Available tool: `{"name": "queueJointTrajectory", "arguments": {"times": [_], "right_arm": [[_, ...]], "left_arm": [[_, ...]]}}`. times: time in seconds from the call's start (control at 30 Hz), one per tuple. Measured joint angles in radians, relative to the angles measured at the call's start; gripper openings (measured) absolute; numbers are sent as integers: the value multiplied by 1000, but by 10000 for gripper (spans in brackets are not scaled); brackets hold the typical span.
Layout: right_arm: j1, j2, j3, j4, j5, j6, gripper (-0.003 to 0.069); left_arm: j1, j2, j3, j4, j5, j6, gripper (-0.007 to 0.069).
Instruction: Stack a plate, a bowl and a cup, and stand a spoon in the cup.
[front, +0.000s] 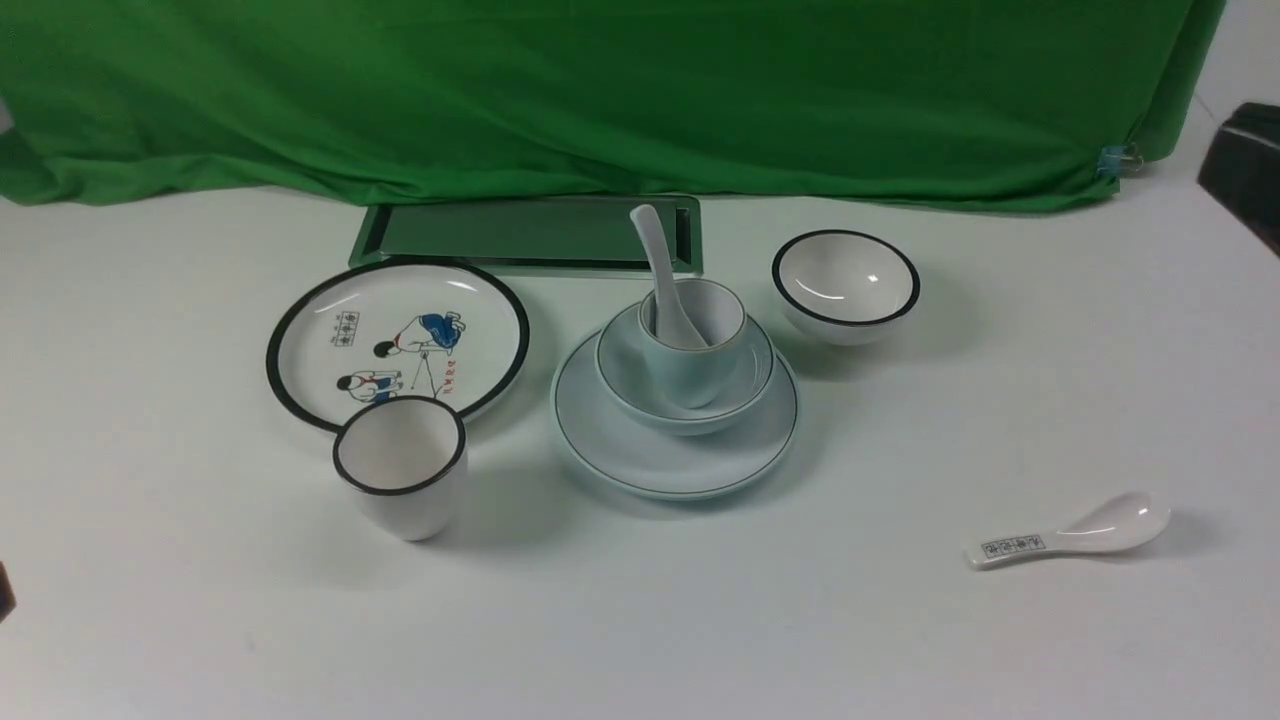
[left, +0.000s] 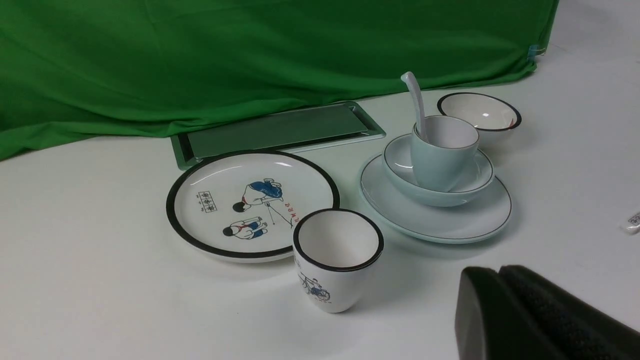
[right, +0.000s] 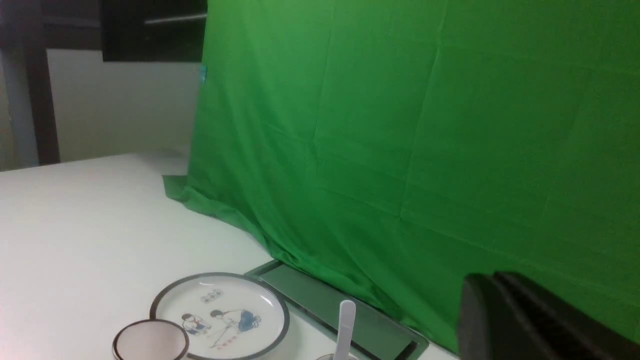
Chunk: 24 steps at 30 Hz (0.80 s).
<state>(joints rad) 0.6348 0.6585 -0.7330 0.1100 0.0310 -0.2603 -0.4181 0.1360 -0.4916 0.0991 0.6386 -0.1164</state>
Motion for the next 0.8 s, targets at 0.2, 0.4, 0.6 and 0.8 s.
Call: {"name": "queueJointTrajectory", "arguments": {"times": [0.2,0.4,0.6,0.8], "right_arm": [[0,-13,1,0,5,1,58],[0,-13,2,0,9,1,67],[-2,-12,2,-4,-2,1,69],[-24,-72,94,-4,-26,1,10]], "left_arm": [[0,0,0,0,0,-1,-30],[0,0,0,0,0,-1,-30],[0,0,0,-1,0,-1,-29],[0,0,0,-1,0,-2,-29]]}}
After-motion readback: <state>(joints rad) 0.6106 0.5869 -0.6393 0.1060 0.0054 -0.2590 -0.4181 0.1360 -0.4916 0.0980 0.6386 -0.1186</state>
